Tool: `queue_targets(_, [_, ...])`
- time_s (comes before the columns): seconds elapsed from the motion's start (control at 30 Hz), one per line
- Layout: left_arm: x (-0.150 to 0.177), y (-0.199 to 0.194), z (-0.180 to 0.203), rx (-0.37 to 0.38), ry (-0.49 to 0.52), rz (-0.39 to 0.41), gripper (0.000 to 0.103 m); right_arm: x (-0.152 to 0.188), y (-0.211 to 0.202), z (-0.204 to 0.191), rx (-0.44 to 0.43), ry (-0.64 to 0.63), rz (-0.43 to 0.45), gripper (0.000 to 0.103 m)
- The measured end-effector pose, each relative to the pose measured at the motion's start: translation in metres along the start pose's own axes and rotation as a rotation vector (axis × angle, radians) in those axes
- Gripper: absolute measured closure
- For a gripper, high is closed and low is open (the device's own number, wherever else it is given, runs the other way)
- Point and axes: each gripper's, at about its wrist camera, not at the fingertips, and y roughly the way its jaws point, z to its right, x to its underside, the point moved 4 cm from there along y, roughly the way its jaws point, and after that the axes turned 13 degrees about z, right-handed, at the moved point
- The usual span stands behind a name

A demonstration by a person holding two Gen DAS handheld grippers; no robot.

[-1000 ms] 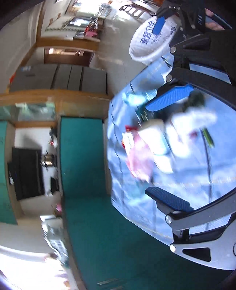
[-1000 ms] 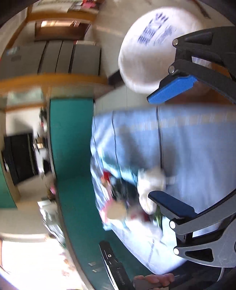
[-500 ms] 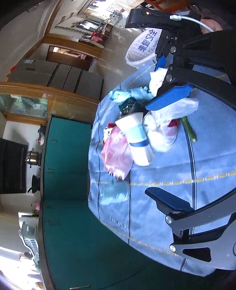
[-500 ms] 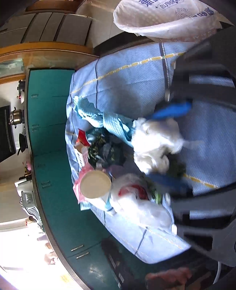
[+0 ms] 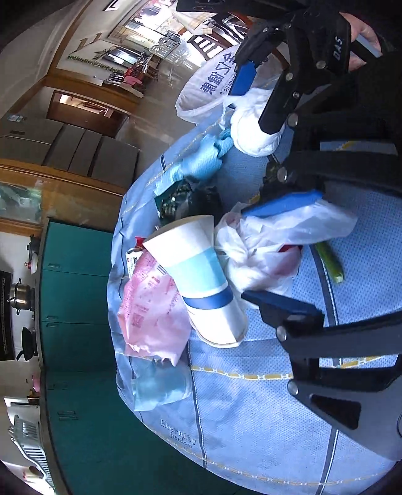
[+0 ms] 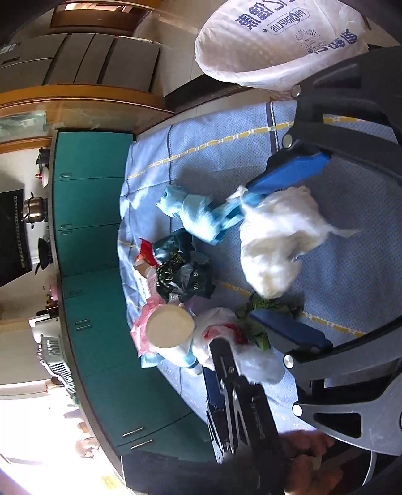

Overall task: Collect trash
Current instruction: 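Grasp the white plastic bag with the left tool while the right tool grasps crumpled tissue, then lift the white bag and tissue and carry them toward the wastebasket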

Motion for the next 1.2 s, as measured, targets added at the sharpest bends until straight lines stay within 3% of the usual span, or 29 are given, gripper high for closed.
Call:
queue_targets(0.07, [0.001,-0.002,-0.003,0.002,-0.007,-0.003,0.069,0.003,0.007,0.002,0.021,0.002,-0.023,0.027])
queue_targets(0.27, [0.003,-0.017,-0.010,0.013,-0.018,0.001,0.077,0.010,0.009,0.008,0.045,0.011,-0.031,0.028])
queue_targets(0.33, [0.003,-0.026,-0.009,0.021,-0.013,0.005,0.078,0.011,0.007,0.007,0.033,0.010,-0.028,0.043])
queue_targets(0.4, [0.002,-0.034,-0.008,0.025,-0.004,0.011,0.078,0.011,0.004,0.005,0.033,0.002,-0.024,0.047])
queue_targets(0.8, [-0.002,-0.072,-0.005,0.030,0.031,0.034,0.077,0.007,-0.034,-0.008,-0.015,0.018,0.039,0.049])
queue_targets(0.97, [-0.001,-0.072,-0.006,0.017,0.043,0.037,0.064,0.016,-0.027,-0.008,0.002,0.015,0.010,0.047])
queue_targets(1.2, [0.001,-0.073,-0.008,0.004,0.047,0.043,0.048,0.020,-0.026,-0.006,0.025,0.018,0.005,0.036])
